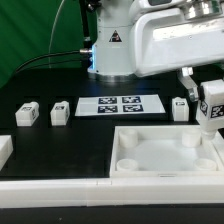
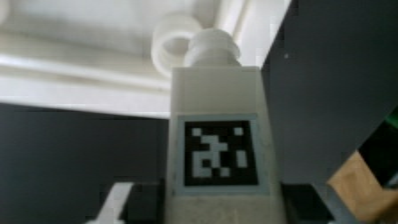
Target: Assemble one leg
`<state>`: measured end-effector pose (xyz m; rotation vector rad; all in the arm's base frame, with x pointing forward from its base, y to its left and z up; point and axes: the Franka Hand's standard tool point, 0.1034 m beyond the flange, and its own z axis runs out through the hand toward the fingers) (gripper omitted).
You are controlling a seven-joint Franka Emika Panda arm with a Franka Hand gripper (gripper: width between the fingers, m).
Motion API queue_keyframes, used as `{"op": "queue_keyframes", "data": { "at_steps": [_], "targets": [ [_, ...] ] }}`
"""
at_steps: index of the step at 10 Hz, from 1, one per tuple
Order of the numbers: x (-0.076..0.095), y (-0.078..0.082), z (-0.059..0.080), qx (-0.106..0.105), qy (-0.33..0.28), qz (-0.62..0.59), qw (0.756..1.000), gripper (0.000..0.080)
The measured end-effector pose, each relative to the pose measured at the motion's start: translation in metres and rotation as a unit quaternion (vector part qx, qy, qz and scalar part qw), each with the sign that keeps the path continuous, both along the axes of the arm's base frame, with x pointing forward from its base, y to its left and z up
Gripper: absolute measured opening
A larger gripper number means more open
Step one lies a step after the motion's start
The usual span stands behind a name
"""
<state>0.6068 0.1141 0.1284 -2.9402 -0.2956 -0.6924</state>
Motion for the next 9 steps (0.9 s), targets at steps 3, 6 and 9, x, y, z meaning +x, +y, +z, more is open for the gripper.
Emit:
{"op": "queue_keyframes", "data": {
  "at_steps": [3,6,9],
  "targets": [
    [0.005,-0.009,0.003,-0.007,-0.075,-0.005,0.997,0.0292],
    [0.010,-0.013,-0.004,-0.016,-0.075,0.007,0.997,0.0292],
    [0.019,-0.014,-0.010,-0.015,-0.075,0.006,0.997,0.0292]
  ]
}}
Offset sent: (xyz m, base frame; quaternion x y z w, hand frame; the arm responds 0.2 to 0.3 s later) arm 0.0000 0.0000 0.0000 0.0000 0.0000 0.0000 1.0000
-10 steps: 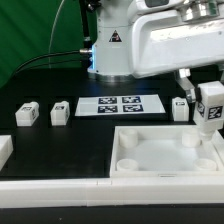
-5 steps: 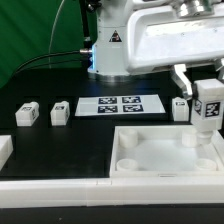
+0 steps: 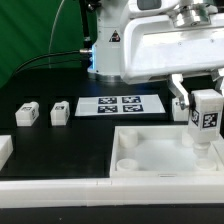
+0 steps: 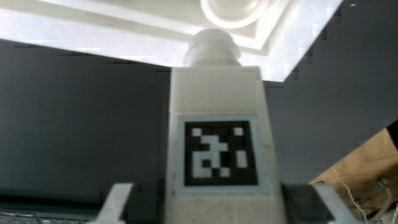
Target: Assemble one leg
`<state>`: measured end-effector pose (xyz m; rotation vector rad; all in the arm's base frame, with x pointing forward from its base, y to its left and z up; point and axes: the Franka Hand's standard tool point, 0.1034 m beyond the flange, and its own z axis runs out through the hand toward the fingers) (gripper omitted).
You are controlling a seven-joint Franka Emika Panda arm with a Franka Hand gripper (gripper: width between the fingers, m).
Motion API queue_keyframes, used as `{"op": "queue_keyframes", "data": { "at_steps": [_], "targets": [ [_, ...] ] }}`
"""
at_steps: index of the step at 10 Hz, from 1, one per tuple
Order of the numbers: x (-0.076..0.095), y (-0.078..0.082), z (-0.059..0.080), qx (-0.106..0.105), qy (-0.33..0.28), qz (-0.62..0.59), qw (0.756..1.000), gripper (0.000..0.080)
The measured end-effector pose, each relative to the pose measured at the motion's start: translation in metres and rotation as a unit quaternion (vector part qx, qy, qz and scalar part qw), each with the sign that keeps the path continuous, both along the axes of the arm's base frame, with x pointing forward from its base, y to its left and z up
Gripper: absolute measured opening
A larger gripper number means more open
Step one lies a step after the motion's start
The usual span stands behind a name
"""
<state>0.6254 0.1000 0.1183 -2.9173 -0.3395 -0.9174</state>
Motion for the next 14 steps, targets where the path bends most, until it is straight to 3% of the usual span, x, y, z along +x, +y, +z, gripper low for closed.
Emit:
{"op": "queue_keyframes", "data": {
  "at_steps": [9,14],
  "targets": [
    [-0.008,0.004,-0.021,0.000,0.009,0.002,1.000,0.0292],
    [-0.011,0.017,-0.026,0.001,0.005,0.010,1.000,0.0292]
  ]
}}
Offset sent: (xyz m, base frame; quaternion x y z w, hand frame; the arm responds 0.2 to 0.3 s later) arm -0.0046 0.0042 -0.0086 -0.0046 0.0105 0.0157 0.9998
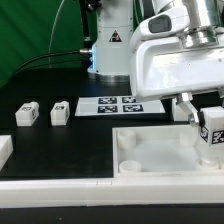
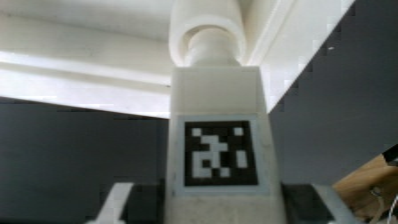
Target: Assemble one leg
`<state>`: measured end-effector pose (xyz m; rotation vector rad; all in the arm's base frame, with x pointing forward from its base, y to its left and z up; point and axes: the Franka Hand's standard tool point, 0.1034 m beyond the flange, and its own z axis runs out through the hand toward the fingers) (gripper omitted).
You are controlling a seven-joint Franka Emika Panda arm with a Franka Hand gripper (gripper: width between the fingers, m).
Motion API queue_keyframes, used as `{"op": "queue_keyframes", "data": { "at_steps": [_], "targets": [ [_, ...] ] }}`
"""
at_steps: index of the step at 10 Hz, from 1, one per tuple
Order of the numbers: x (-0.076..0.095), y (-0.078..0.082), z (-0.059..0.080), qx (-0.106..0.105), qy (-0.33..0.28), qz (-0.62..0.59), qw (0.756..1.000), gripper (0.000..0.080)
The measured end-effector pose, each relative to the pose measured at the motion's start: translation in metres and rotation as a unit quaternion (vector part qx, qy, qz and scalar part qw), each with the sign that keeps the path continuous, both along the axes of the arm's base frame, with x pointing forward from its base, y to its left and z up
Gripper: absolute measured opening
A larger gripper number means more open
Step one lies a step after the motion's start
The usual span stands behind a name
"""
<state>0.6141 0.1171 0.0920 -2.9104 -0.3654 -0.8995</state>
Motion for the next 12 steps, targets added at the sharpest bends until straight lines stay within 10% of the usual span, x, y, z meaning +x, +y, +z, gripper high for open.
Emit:
{"op": "queue_keyframes", "data": {
  "at_steps": [9,12],
  "targets": [
    [-0.002,-0.008,-0.013,-0.001,0.001,-0.007,1.000,0.0292],
    [-0.001,-0.008,-0.009,-0.001,0.002,-0.006,1.000,0.0619]
  ]
}}
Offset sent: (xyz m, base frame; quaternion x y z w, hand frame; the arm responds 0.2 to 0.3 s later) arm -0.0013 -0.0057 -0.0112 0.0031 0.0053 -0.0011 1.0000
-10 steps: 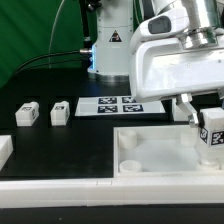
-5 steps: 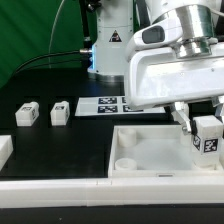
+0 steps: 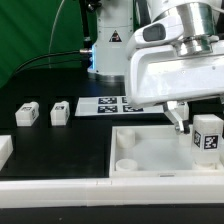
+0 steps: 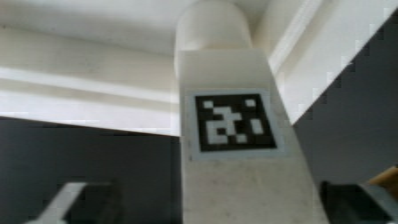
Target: Assemble one leg
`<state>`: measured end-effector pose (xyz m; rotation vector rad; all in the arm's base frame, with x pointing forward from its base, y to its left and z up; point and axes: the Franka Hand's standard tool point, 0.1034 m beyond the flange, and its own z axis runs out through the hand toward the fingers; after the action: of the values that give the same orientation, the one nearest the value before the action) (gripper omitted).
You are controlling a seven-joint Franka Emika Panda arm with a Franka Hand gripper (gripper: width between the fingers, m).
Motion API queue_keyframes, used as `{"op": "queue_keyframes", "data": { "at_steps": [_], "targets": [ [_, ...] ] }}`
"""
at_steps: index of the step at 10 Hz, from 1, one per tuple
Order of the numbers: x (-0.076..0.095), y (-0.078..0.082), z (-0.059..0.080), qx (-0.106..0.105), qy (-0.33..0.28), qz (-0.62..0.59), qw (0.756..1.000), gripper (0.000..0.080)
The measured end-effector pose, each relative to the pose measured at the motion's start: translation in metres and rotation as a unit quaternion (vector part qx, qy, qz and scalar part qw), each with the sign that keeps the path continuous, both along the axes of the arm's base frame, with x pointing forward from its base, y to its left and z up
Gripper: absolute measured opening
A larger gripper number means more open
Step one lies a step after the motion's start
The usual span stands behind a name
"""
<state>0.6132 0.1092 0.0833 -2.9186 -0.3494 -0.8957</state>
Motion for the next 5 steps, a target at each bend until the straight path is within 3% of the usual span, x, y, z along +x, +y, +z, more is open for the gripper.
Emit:
{"op": "queue_keyframes", "data": {
  "at_steps": [5],
  "targets": [
    [0.0011,-0.0004,0.0031,0.000,-0.002,0.000,1.000,0.0648]
  ]
}}
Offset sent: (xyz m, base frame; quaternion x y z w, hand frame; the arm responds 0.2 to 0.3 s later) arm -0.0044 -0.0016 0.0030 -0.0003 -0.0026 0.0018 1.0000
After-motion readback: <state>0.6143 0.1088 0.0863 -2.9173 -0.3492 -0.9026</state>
